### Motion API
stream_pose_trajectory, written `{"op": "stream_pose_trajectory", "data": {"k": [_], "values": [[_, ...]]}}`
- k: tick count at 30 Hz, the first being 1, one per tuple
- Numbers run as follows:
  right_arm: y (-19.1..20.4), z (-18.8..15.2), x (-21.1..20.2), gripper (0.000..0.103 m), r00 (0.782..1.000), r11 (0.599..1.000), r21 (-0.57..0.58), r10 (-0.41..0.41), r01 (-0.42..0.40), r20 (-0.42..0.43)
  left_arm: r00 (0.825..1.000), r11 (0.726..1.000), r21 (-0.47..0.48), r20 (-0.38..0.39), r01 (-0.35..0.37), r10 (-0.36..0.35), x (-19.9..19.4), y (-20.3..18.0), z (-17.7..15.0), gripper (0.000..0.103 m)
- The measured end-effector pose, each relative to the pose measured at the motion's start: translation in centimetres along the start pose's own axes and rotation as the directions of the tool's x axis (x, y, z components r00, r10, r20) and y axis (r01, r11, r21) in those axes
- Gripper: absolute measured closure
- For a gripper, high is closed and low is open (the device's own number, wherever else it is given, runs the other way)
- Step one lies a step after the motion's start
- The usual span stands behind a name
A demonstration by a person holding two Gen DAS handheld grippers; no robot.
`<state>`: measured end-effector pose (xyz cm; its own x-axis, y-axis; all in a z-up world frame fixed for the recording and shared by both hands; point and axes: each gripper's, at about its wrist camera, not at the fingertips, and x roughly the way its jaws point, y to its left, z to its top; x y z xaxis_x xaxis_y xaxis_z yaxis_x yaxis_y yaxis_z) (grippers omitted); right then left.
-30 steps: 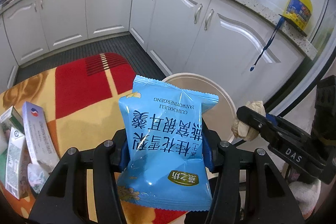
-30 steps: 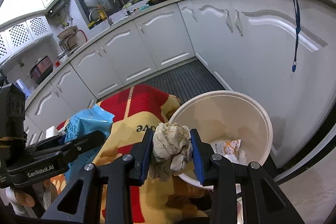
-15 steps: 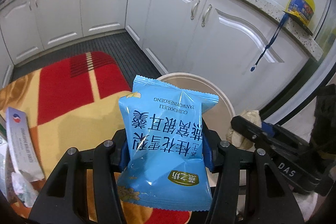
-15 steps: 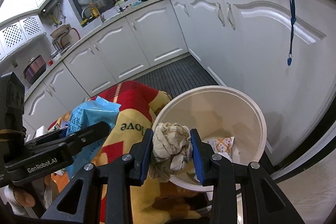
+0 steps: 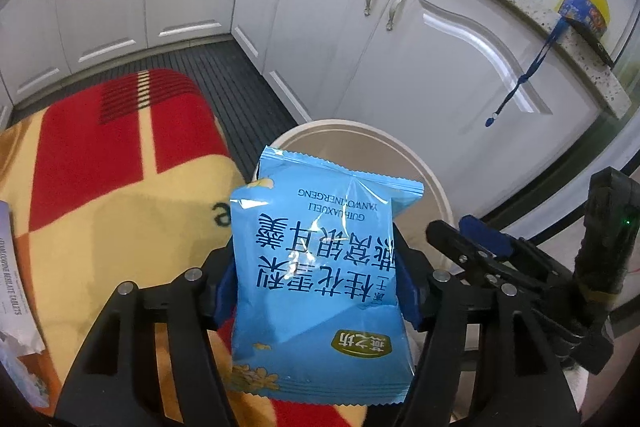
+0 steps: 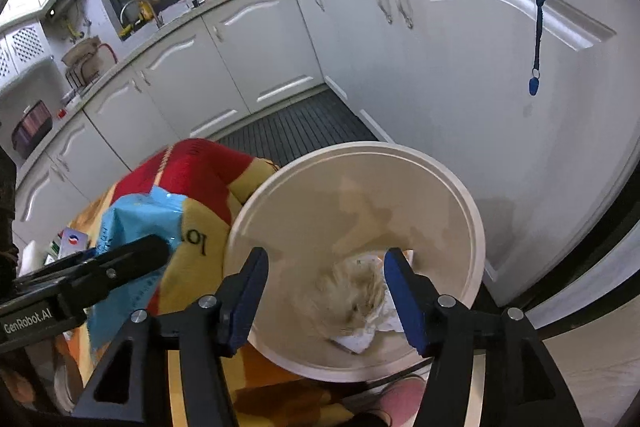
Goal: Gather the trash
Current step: 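Carry the blue packet and brown paper to the beige bin and open both grippers, then move both tools back over the trash on the table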
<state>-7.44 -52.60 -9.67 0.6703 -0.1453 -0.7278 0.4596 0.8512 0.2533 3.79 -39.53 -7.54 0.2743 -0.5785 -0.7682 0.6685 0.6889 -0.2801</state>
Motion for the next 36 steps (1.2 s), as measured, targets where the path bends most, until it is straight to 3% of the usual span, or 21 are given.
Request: {"op": "stream_pose_trajectory", "data": {"k": [14, 23, 36], "values": [[-1.1, -1.1, -0.1, 0.044, 0.999, 0.998, 0.059, 0.022, -0.02, -0.028, 1.0, 1.0, -0.014, 0.01, 0.011, -0.011, -0.4, 0.5, -0.2, 0.036], [0.6, -1.4, -1.1, 0.044, 0.999, 0.999, 0.035, 0.034, -0.033, -0.008, 0.989, 0.995, -0.01, 0.109, -0.102, 0.103, -4.2, 0.8, -1.5, 0.036], [5.5, -2.0, -3.2, 0.039, 0.997, 0.997, -0.027, 0.069, -0.069, 0.016, 0.967, 0.984, -0.046, 0.184, -0.173, 0.178, -10.1, 4.0, -4.2, 0.036]]}}
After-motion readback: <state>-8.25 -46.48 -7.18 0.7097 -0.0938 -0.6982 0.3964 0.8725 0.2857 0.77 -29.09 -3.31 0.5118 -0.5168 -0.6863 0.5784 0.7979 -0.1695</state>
